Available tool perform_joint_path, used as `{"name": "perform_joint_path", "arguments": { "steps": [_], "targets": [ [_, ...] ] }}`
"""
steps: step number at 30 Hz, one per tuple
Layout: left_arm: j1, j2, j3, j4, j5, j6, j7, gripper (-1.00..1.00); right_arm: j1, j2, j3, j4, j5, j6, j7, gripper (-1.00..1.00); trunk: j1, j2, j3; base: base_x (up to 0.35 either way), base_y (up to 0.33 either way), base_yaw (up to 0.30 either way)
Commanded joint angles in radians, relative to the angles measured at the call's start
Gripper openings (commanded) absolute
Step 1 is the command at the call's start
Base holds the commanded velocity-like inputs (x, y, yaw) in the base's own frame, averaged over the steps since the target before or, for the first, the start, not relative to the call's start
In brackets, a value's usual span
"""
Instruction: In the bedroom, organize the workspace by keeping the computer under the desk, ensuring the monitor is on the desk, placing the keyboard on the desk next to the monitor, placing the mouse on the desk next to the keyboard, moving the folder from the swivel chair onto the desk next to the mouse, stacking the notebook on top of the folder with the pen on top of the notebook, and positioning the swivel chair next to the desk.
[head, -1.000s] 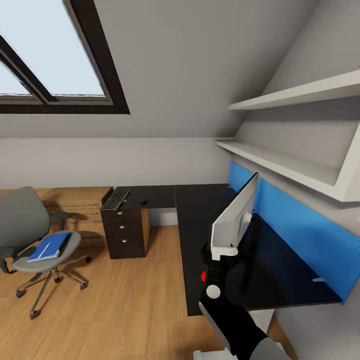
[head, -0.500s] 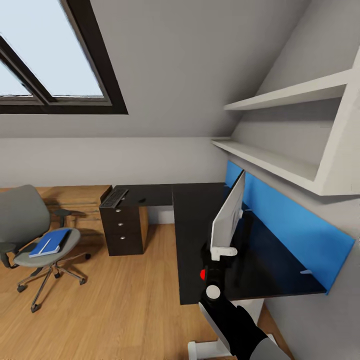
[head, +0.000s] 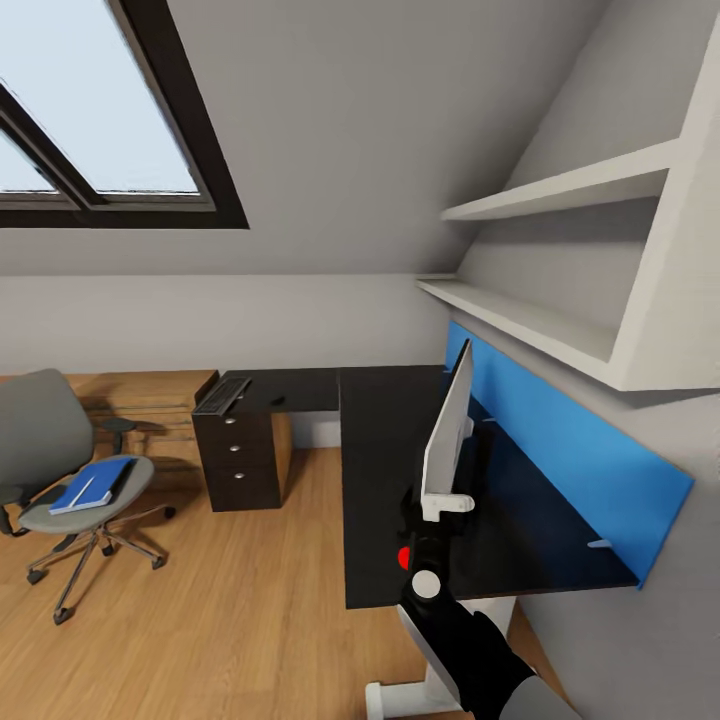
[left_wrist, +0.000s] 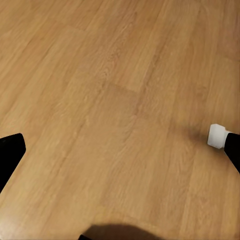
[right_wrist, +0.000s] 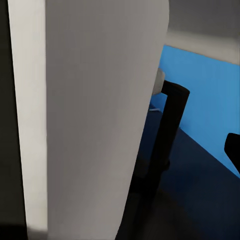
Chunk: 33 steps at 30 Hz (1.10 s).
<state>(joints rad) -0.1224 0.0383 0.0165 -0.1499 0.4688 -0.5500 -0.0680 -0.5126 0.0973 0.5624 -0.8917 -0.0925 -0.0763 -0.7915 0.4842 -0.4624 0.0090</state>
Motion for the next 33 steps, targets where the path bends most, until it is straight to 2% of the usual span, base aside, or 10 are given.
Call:
{"name": "perform_joint_path", "arguments": {
  "steps": [1,10,33],
  "targets": [
    [0.0,0.0,0.001,0.001,0.007,-0.002,-0.007,1.0,-0.001,-0.001,0.004,0.0,-0.01,-0.008,-0.005,1.0,0.0,-0.001,0.0,0.0,-0.014,0.0],
    [0.0,-0.001,0.001,0.001,0.007,-0.002,-0.007,1.0,-0.001,-0.001,0.004,0.001,-0.01,-0.008,-0.004,1.0,0.0,-0.001,0.0,0.0,-0.019,0.0],
    [0.0,0.0,0.002,0.001,0.006,-0.002,-0.007,1.0,-0.001,-0.001,0.006,0.001,-0.009,-0.008,-0.005,1.0,0.0,-0.001,0.0,0.0,-0.132,0.0]
  ]
}}
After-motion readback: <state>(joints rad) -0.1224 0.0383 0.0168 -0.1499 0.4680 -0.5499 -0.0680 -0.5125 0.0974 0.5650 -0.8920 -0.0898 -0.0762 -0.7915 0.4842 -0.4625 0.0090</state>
